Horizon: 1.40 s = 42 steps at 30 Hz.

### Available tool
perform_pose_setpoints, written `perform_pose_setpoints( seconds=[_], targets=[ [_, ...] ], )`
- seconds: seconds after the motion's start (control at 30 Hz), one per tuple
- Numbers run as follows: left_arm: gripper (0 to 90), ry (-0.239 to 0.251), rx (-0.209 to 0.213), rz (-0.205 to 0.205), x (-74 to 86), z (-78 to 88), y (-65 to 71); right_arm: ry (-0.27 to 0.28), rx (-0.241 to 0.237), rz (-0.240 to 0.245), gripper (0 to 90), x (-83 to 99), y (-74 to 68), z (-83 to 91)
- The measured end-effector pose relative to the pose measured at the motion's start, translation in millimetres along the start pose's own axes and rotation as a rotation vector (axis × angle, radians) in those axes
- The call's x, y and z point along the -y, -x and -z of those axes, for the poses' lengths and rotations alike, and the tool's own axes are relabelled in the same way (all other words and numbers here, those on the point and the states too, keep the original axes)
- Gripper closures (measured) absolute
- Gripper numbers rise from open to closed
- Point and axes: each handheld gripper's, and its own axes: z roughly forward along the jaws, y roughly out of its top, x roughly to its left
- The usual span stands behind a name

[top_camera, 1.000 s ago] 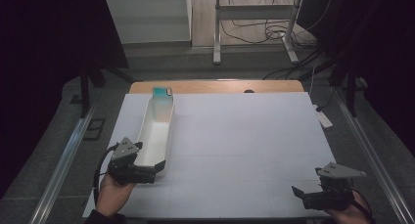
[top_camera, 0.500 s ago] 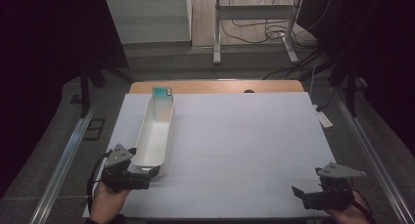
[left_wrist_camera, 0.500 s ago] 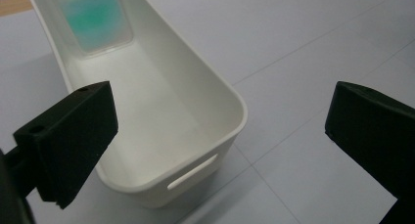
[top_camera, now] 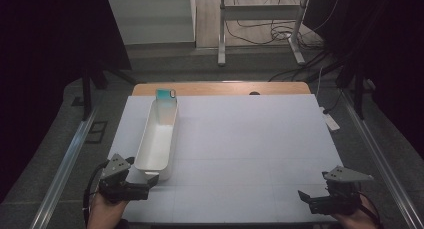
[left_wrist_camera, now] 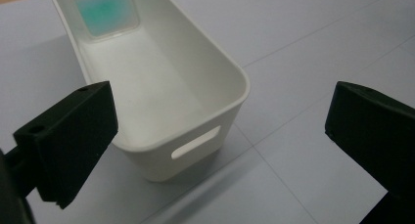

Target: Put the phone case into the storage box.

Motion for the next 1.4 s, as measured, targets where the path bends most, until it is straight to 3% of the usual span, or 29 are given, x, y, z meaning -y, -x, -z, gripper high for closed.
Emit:
perform_pose_setpoints(
  seconds=[0.77, 1.23, 1.4],
  targets=[
    [0.0, -0.037, -0.014, 0.008, 18.4, 9.0, 5.3, -0.008, -0.002, 0.002, 0.0, -0.2, -0.8, -0.6],
    [0.0, -0.075, -0.032, 0.000, 21.9, 7.5, 8.8, -0.009, 0.001, 0.009, 0.0, -0.5, -1.5, -0.9],
    [0.3, -0.072, -0.025, 0.014, 21.4, 7.2, 7.4, -0.010, 0.002, 0.011, 0.0, -0.3, -1.4, -1.1]
  ],
)
